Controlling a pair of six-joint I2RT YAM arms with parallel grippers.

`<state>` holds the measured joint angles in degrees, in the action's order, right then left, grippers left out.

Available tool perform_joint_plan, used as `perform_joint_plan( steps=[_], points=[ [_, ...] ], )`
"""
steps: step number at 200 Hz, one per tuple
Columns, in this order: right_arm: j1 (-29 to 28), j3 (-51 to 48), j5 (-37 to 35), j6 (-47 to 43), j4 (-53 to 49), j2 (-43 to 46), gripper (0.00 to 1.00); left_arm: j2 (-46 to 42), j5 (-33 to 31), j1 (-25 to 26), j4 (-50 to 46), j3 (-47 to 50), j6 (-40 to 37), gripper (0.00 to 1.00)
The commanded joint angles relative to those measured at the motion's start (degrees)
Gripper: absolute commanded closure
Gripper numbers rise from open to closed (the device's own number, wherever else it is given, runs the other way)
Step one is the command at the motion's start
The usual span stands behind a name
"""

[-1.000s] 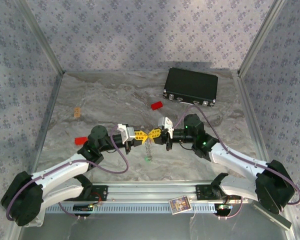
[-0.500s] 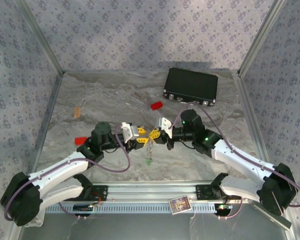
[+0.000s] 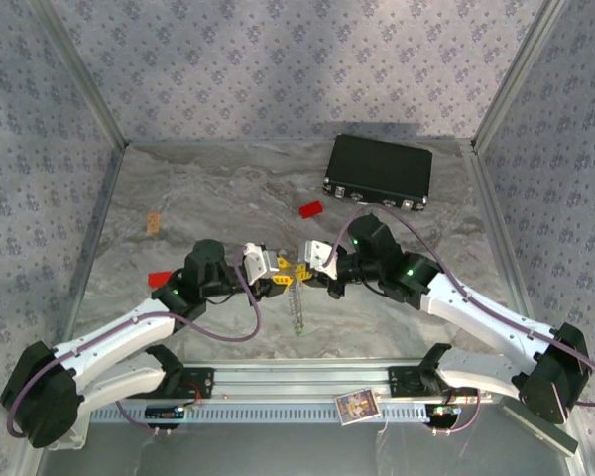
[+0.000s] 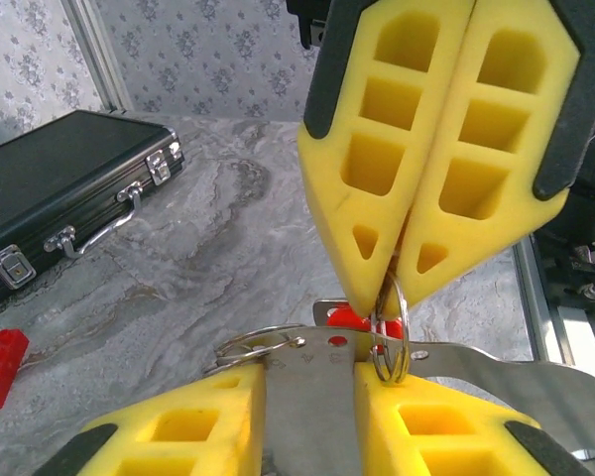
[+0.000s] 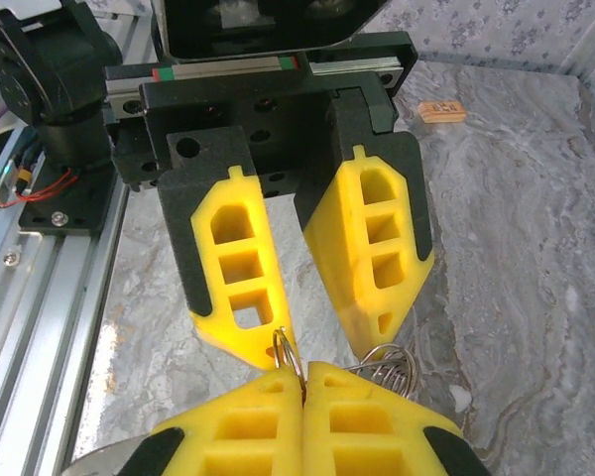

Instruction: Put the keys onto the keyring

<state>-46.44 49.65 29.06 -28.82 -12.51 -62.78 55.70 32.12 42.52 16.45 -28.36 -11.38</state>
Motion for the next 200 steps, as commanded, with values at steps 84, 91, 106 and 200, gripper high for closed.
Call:
perform_joint_plan(
  steps=[84,91,106,200],
  points=[
    [-0.9,1.2,-4.7,-0.2,1.9,-0.3,1.00,0.5,1.9,0.5,0.0,-1.6,0.5,0.64],
    [-1.1,1.2,-4.9,-0.6,1.6,-0.4,1.00,0.5,1.9,0.5,0.2,-1.7,0.5,0.65],
    [-1.8,1.3,-5.9,-1.2,1.3,-0.6,1.00,0.6,1.9,0.5,0.8,-1.8,0.5,0.70],
    [-0.4,0.3,-2.1,1.4,0.5,0.2,0.74,0.1,2.2,0.6,2.0,-1.5,0.9,1.00]
  ],
)
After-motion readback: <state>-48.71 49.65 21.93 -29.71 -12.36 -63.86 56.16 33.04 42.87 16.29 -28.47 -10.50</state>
